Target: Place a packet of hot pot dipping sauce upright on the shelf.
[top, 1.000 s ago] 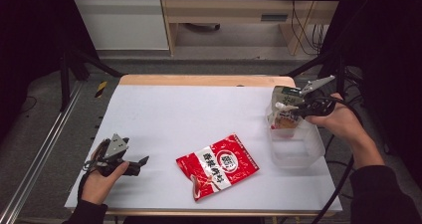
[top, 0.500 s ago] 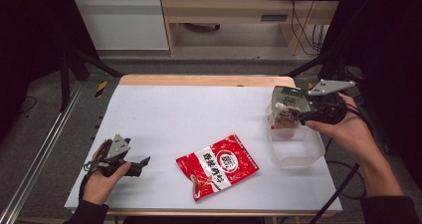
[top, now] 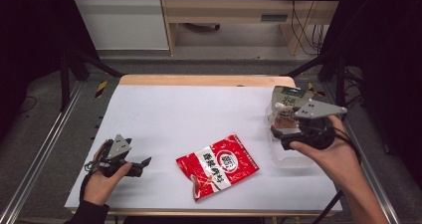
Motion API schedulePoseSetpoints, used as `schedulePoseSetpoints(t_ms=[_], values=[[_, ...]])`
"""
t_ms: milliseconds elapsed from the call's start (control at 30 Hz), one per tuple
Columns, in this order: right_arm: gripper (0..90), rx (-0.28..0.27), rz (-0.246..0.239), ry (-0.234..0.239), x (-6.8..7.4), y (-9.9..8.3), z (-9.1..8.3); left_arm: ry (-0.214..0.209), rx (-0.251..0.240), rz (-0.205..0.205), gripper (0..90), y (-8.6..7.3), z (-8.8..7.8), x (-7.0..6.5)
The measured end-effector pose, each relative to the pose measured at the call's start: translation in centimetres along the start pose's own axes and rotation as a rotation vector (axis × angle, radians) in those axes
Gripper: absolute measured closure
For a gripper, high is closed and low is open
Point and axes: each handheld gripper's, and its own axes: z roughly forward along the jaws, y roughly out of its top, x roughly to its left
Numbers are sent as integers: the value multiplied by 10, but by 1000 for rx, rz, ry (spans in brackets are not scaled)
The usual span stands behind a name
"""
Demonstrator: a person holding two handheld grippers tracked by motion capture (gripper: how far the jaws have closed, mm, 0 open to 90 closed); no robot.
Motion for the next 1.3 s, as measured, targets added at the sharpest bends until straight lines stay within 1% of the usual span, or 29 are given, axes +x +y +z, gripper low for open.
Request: schedulePoseSetpoints(t_ms=[33,100,133,267,333,367,400,467,500,533,567,600,700,733,833,900,967,1033,1100,1300], values=[[110,-3,1,13,6,-2,2,0,2,1,45,0,0,0],[110,3,-19,26,18,-5,6,-4,10,12,45,1,0,-1],[111,5,-30,32,27,-6,9,-4,9,13,45,2,0,-3],[108,3,-29,65,51,-10,18,-13,9,26,45,3,3,-8],[98,17,-63,67,64,-12,24,-16,11,34,45,5,3,-11],[98,19,-69,68,68,-12,26,-22,13,41,45,5,3,-12],[99,21,-70,75,72,-13,29,-23,6,37,45,6,5,-14],[100,22,-70,90,81,-13,36,-30,15,57,45,7,5,-17],[106,21,-70,94,83,-14,38,-32,9,56,45,8,6,-20],[111,24,-67,98,87,-14,42,-37,18,73,45,9,6,-22],[118,29,-63,102,90,-16,46,-38,9,71,45,9,8,-25],[129,28,-55,105,93,-17,49,-41,18,86,45,10,8,-26],[136,34,-47,107,99,-23,56,-52,20,100,45,12,10,-31],[140,37,-36,106,101,-25,57,-53,22,104,45,12,10,-33],[158,39,-28,105,104,-32,61,-63,26,117,45,14,12,-38],[161,44,-18,102,106,-36,62,-65,23,118,46,15,12,-41],[170,57,-23,93,109,-42,64,-71,23,122,47,16,12,-43],[169,67,-15,87,110,-48,66,-74,24,129,47,16,12,-47],[169,70,-2,84,112,-54,68,-76,27,135,47,17,13,-49],[159,81,6,76,118,-66,76,-79,33,146,47,17,14,-52]])
